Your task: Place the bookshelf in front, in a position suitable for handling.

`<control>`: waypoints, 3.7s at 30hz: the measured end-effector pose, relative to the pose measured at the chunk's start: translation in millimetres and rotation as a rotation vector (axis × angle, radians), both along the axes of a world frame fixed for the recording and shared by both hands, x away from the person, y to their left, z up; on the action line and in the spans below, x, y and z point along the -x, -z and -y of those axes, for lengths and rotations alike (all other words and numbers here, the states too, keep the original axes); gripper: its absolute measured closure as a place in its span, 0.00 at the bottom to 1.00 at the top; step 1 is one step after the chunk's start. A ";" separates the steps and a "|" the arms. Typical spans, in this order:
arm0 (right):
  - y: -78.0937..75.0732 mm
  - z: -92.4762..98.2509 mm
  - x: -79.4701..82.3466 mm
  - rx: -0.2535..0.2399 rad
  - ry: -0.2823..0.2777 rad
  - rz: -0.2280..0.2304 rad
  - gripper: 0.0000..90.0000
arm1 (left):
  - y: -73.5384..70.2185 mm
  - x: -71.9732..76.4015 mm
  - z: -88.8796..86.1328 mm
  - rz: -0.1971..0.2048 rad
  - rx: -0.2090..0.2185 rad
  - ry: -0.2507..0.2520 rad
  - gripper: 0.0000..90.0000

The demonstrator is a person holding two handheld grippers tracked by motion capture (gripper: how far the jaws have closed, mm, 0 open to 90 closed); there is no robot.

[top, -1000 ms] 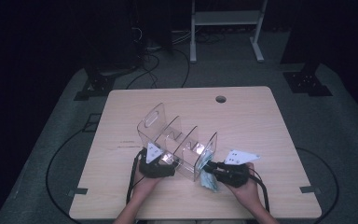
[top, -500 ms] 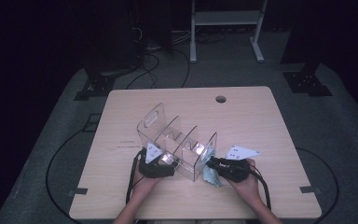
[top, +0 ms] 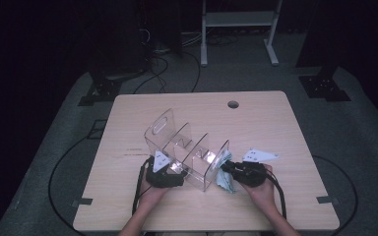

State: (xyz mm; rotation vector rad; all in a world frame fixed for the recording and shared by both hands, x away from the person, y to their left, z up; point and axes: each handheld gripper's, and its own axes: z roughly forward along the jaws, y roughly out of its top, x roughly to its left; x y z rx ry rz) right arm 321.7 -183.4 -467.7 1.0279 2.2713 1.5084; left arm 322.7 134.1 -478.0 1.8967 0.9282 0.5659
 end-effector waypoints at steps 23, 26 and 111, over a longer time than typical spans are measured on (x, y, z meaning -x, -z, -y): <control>5.6 -35.9 33.9 0.067 -0.180 0.018 0.87 | 0.0 -1.7 -1.2 -0.001 -0.004 -0.026 0.09; 5.9 -37.3 35.2 0.076 -0.190 0.023 0.87 | -0.5 -1.2 -2.9 -0.006 -0.003 -0.018 0.09; 10.6 10.3 -15.3 0.037 0.024 -0.053 0.88 | -2.6 8.2 -3.5 -0.016 -0.014 -0.001 0.09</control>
